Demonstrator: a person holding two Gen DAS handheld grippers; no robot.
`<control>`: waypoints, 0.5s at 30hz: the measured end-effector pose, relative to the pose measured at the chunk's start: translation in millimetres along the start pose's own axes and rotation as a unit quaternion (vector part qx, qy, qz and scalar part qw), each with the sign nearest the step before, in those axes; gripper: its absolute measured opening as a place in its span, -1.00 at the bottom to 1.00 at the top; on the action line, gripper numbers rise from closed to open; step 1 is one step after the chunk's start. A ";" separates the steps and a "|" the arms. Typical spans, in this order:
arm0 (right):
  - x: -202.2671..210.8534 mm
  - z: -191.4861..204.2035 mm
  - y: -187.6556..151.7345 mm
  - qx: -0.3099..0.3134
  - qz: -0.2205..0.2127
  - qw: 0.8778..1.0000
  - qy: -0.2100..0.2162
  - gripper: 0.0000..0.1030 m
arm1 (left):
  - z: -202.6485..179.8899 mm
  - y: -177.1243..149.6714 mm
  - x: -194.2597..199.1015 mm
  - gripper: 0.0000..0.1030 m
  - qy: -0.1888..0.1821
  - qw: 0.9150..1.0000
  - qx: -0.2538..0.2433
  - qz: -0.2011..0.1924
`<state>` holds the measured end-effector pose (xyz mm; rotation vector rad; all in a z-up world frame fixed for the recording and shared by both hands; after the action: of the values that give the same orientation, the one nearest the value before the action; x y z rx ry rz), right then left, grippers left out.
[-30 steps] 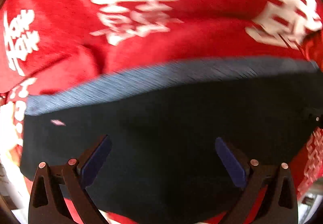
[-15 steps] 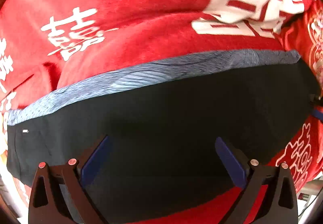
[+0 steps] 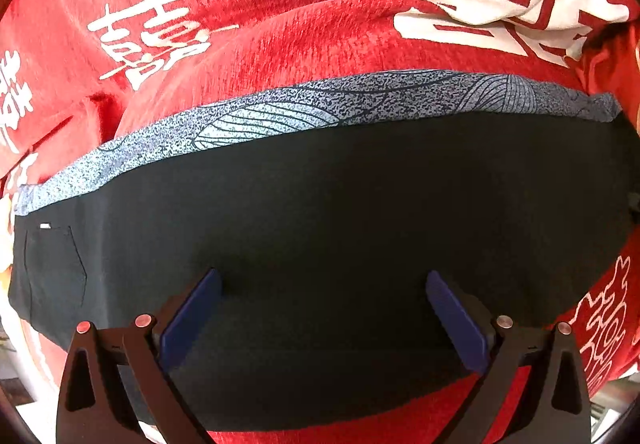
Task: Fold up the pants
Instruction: 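Press the folded trousers flat with the left gripper while the right gripper holds the end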
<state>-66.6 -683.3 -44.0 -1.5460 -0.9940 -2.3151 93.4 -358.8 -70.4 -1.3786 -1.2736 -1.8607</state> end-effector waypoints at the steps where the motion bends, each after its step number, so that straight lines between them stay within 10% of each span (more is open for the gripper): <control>1: 1.6 2.7 0.7 0.006 0.005 1.000 -0.005 -0.20 | 0.4 0.3 -0.4 1.00 0.000 1.000 0.004 0.002; 15: 27.7 46.0 -60.2 0.084 0.045 0.994 0.052 -0.17 | 0.1 -1.2 -1.7 1.00 0.015 1.000 0.008 0.012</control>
<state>-74.0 -603.6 -34.6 -1.3626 -1.0414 -2.1652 93.1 -358.4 -72.4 -1.3472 -1.2498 -1.8442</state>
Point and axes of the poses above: each gripper's, at about its wrist camera, not at the fingertips, and x roughly against the way its jaws point, z to its left, y to its top, the point moved 1 cm from there along -x, roughly the way its jaws point, and after that the axes turned 12 degrees about -z, right-handed, at the moved point
